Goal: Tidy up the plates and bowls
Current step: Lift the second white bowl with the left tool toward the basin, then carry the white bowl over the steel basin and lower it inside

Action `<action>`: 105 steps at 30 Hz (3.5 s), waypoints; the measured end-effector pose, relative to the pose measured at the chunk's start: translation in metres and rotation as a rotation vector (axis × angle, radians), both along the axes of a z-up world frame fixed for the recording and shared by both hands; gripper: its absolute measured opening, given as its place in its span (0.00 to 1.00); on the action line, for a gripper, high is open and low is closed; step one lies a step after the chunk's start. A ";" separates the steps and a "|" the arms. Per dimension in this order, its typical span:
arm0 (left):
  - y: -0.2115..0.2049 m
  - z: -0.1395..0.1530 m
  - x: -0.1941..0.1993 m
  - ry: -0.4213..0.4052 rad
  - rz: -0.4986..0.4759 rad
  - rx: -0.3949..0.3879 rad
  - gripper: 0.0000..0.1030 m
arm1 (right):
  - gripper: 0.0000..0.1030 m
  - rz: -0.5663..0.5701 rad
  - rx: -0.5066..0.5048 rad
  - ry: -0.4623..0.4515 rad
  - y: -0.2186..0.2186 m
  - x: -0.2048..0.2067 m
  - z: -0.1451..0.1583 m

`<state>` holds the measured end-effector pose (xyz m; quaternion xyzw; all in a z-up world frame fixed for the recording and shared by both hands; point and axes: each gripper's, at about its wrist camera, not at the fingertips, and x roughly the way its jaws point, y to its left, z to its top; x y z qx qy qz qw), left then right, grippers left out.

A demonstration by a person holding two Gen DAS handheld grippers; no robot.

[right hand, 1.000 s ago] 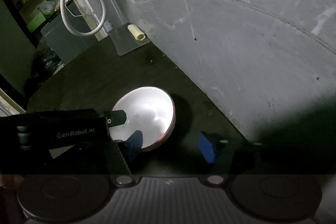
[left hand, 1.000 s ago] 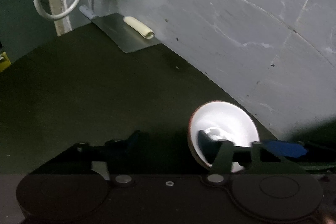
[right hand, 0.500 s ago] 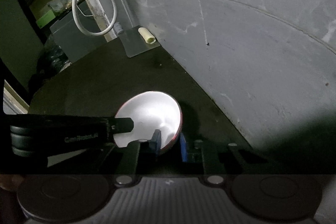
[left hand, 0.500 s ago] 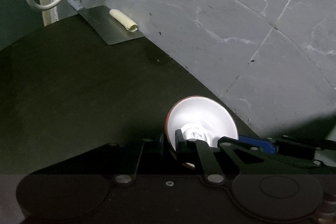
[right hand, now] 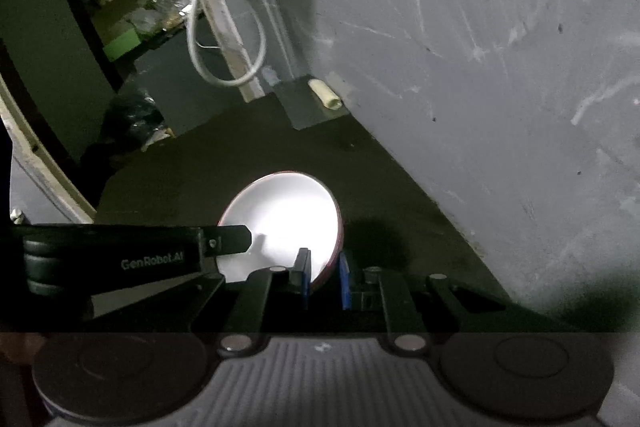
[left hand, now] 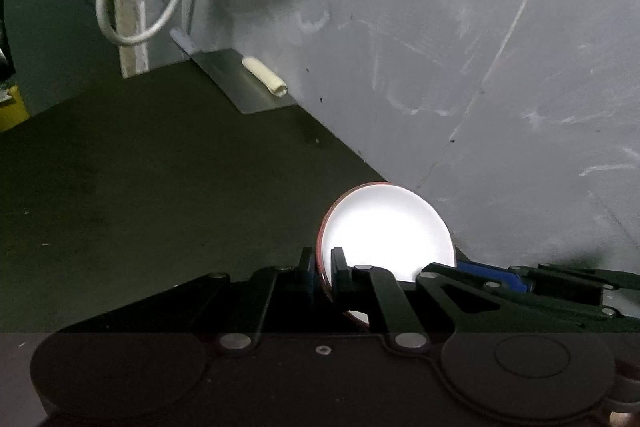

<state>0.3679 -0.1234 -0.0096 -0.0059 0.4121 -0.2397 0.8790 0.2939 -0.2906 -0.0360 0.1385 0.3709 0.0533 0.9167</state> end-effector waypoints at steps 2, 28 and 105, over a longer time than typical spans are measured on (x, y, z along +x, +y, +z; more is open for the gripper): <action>0.005 0.008 -0.010 -0.017 0.008 -0.005 0.07 | 0.16 0.012 -0.004 -0.019 0.005 -0.010 0.009; 0.121 0.056 -0.193 -0.099 0.262 -0.095 0.07 | 0.16 0.242 0.004 -0.123 0.093 -0.153 0.065; 0.167 -0.014 -0.288 0.188 0.434 -0.027 0.14 | 0.21 0.444 -0.037 0.159 0.150 -0.230 0.012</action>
